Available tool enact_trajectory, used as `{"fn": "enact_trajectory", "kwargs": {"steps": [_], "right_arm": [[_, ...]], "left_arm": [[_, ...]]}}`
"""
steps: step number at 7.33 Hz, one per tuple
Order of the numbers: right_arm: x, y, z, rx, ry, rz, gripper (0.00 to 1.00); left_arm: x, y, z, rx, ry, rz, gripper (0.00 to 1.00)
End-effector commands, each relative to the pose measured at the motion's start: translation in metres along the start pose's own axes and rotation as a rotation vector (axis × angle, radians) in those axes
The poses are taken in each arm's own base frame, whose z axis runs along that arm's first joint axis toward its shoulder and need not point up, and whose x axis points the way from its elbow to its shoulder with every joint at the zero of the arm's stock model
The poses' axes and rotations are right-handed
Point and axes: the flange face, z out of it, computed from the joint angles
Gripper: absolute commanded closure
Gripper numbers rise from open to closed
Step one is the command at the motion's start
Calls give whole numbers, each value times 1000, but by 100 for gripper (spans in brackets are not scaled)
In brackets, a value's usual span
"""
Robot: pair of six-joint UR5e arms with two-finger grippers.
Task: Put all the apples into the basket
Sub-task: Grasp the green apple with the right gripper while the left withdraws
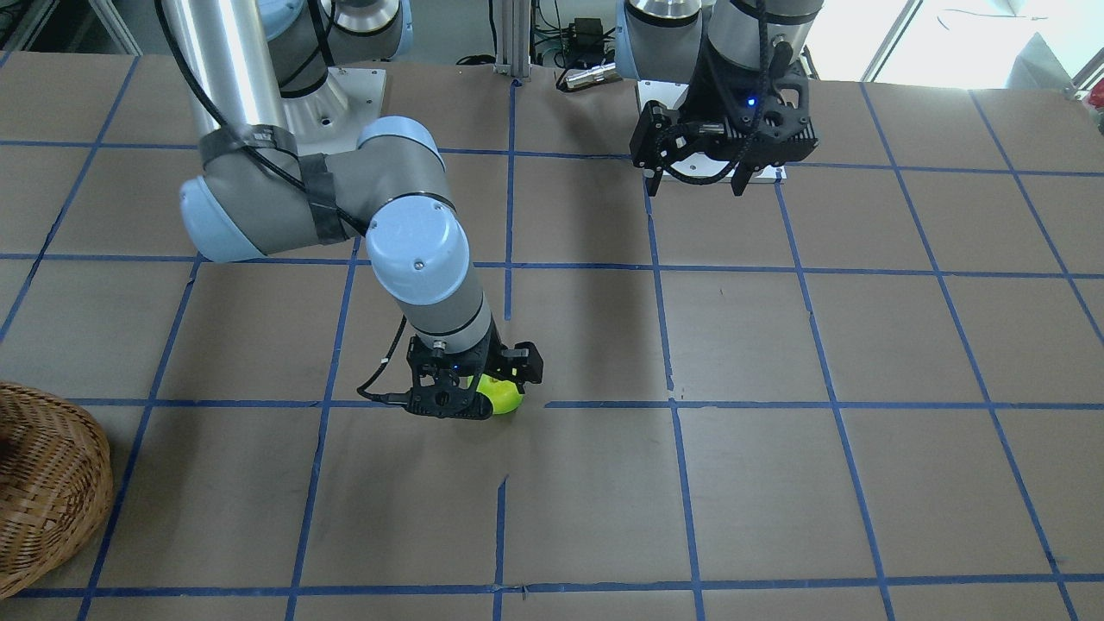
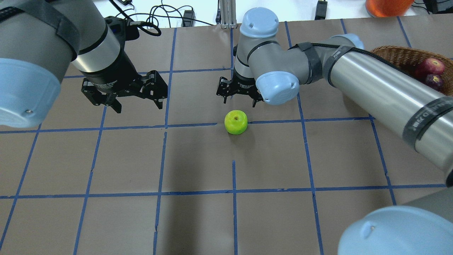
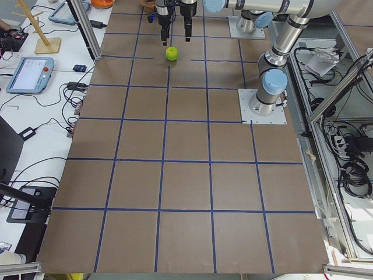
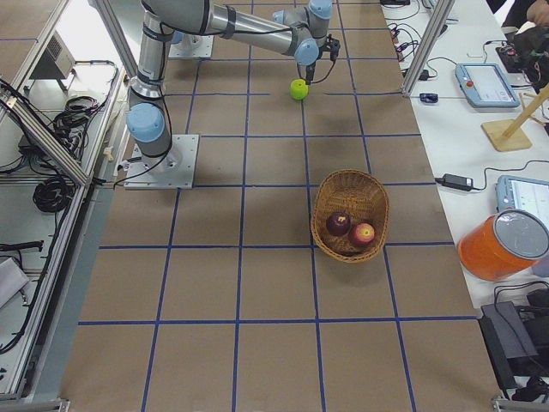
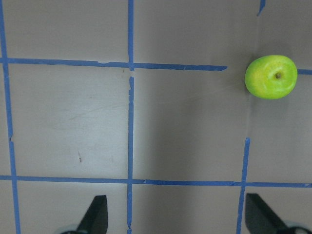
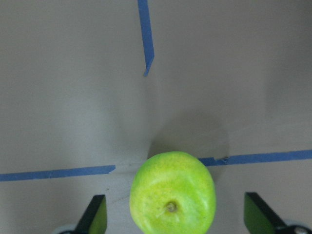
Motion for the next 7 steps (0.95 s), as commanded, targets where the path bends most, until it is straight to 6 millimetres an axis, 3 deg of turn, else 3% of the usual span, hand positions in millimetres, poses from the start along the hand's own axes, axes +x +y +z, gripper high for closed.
{"fn": "enact_trajectory", "kwargs": {"steps": [1, 2, 4, 5, 6, 7], "right_arm": [[-5, 17, 48, 8, 20, -9, 0], [-4, 17, 58, -15, 28, -8, 0], [-14, 46, 83, -14, 150, -82, 2], [-11, 39, 71, 16, 168, -109, 64], [-15, 28, 47, 35, 99, -101, 94], [-1, 1, 8, 80, 75, -64, 96]], "left_arm": [[-31, -23, -14, 90, 11, -13, 0], [-37, -26, -20, 92, 8, -24, 0], [-36, -26, -21, 92, 4, -22, 0], [-36, -23, -21, 92, 4, -22, 0], [-36, -23, -22, 94, 4, -22, 0], [-36, -22, -22, 94, 4, -22, 0]]}}
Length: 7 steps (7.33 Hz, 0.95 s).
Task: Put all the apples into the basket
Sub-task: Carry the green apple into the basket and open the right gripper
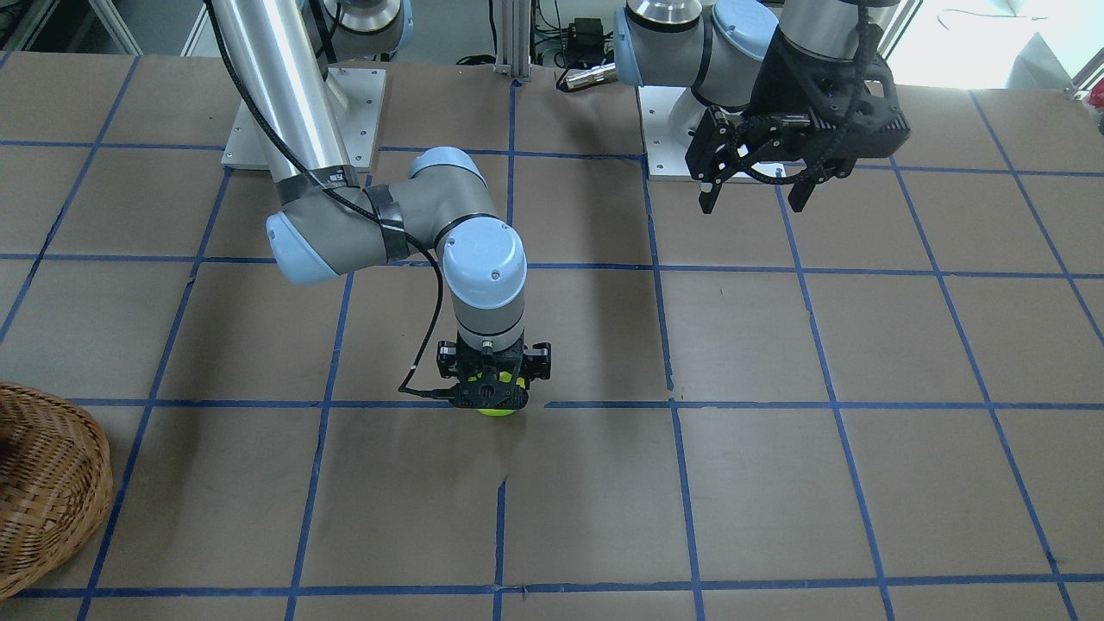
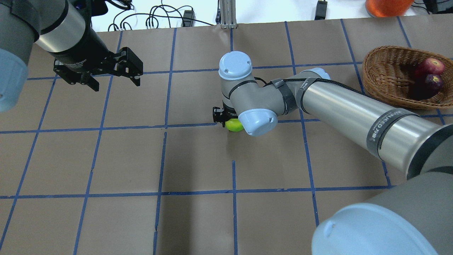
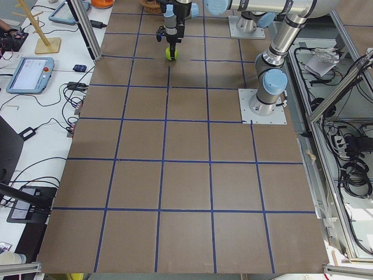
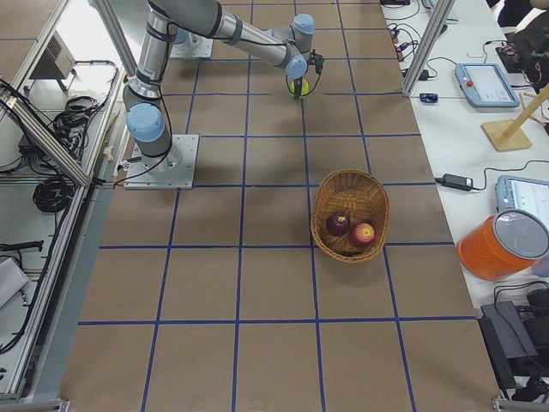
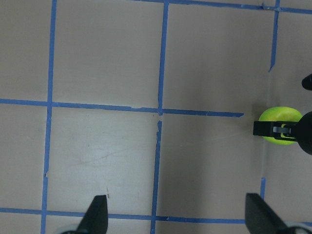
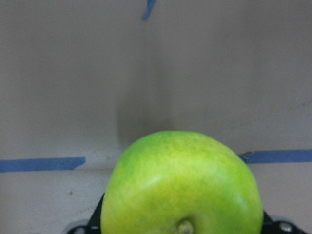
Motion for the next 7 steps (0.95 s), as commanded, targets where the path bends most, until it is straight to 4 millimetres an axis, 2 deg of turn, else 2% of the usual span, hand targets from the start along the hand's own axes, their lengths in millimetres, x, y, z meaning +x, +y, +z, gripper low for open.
{"fn": "enact_trajectory", "kwargs": {"steps": [1, 3, 4, 5, 6, 7], "right_arm": [[77, -61, -75, 11, -16, 41, 100], [243, -125, -142, 32, 4, -18, 100], [330, -144, -156, 26, 15, -99, 100], [417, -151, -154, 23, 20, -130, 100], [486, -150, -148, 24, 31, -149, 100], [527, -155, -122, 21, 37, -225, 100]], "left_arm": [[0, 2, -1, 2, -1, 0, 0], [0, 2, -1, 1, 0, 0, 0], [1, 2, 0, -1, 0, 2, 0], [0, 3, -2, -11, -5, 1, 0], [0, 7, -3, -25, -9, 3, 0], [0, 7, -3, -25, -9, 1, 0]]}}
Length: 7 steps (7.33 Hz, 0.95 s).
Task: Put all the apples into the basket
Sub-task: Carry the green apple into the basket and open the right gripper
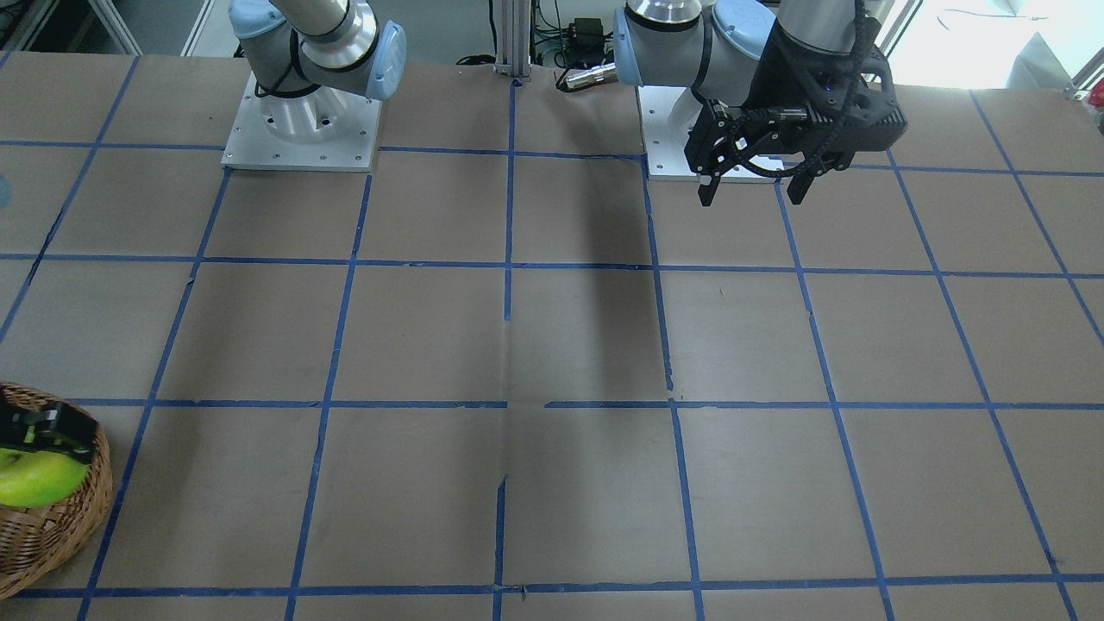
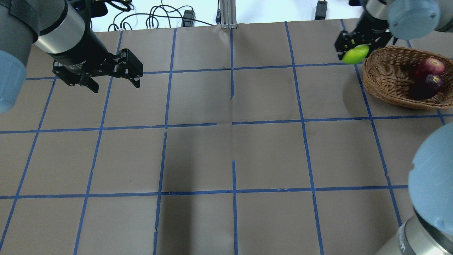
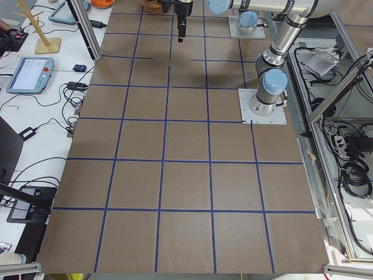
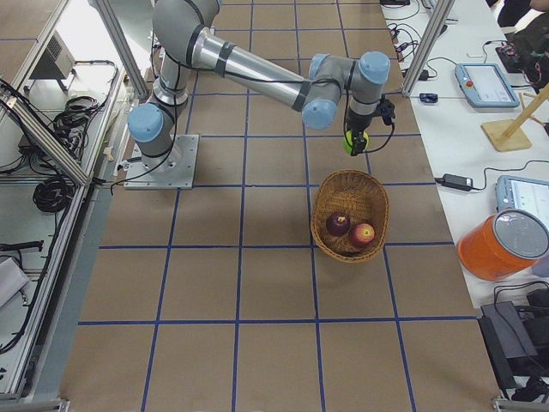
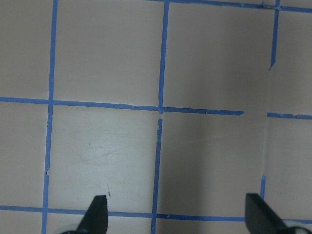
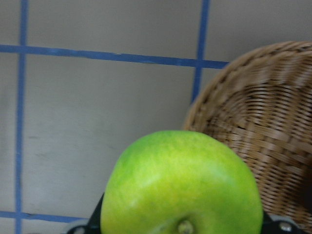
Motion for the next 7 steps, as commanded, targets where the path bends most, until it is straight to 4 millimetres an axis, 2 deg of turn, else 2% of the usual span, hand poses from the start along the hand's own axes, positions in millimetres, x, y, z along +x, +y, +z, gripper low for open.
{"fn": "enact_trajectory", "kwargs": {"steps": [1, 2, 3, 4, 5, 6, 7], "right_arm": [[106, 23, 49, -38, -14, -41, 98], [121, 31, 60, -46, -26, -31, 60], [124, 28, 73, -49, -39, -44, 1], [124, 24, 56, -36, -5, -46, 0], [113, 22, 24, -33, 33, -58, 0], [79, 16, -12, -19, 42, -60, 0], [5, 15, -58, -50, 22, -16, 0]], "left_arm": [[0, 2, -1, -10, -2, 1, 0], [0, 2, -1, -9, -2, 1, 0], [0, 2, 0, -12, -1, 1, 0], [0, 2, 0, -12, -2, 1, 0], [0, 2, 0, -11, -2, 1, 0], [0, 1, 0, -11, -1, 1, 0], [0, 2, 1, -14, -1, 1, 0]]}}
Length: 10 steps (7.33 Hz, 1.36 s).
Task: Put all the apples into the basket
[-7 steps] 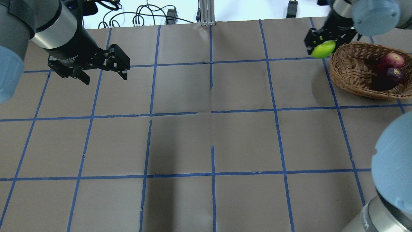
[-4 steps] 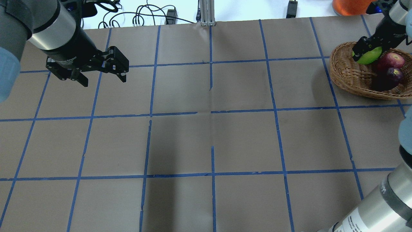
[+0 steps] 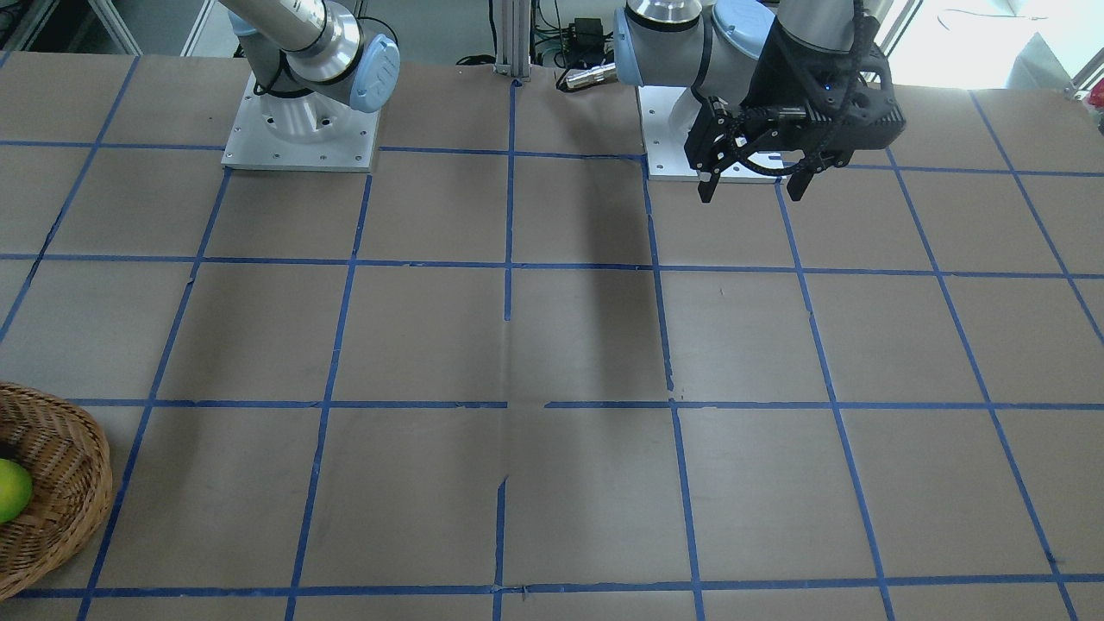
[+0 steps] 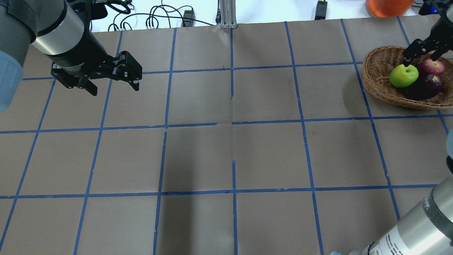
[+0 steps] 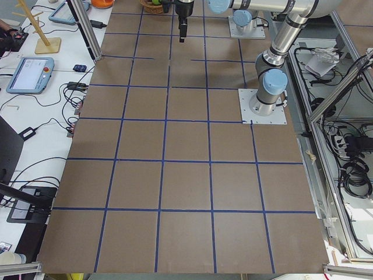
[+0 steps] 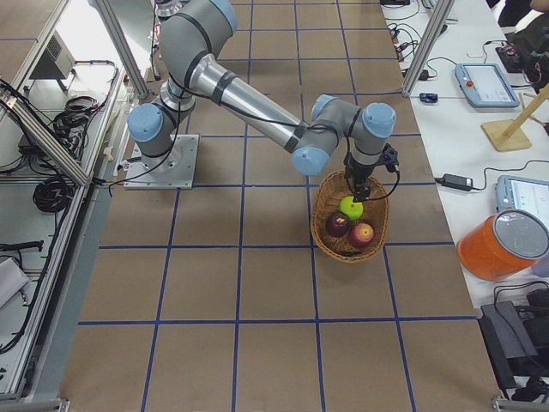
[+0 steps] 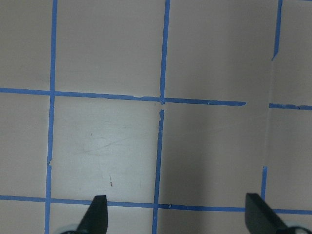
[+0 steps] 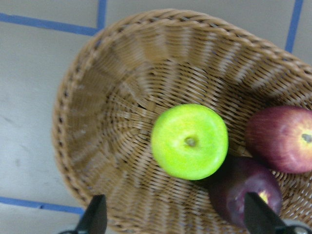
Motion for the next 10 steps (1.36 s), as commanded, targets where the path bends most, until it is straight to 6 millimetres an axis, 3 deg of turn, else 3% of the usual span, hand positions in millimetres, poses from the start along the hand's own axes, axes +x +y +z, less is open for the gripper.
{"fn": "enact_trajectory", "kwargs": {"steps": [1, 2, 3, 4, 5, 6, 7, 8, 10], "right_arm": [[-156, 13, -107, -28, -31, 111, 0], [-254, 30, -144, -15, -61, 127, 0], [-344, 58, -159, -12, -62, 69, 0], [-371, 93, -172, 2, -61, 72, 0], [-368, 110, -184, 39, -41, 69, 0], [-352, 98, -194, 66, 5, 90, 0], [-344, 81, -191, 48, 19, 107, 0], [-349, 79, -184, 34, 5, 99, 0], [-339, 79, -183, 32, 10, 41, 0]], "left_arm": [[0, 0, 1, -4, 0, 0, 0], [0, -1, 1, -2, 0, 0, 0], [0, 0, 1, -1, 0, 0, 0], [0, -1, 1, -2, 0, 0, 0], [0, -1, 1, -2, 3, 0, 0], [0, -1, 1, -2, 3, -2, 0], [-1, 1, 1, -4, 0, -2, 0], [-2, 2, 1, -5, 0, -3, 0], [-2, -2, 3, -8, 1, -5, 0]]}}
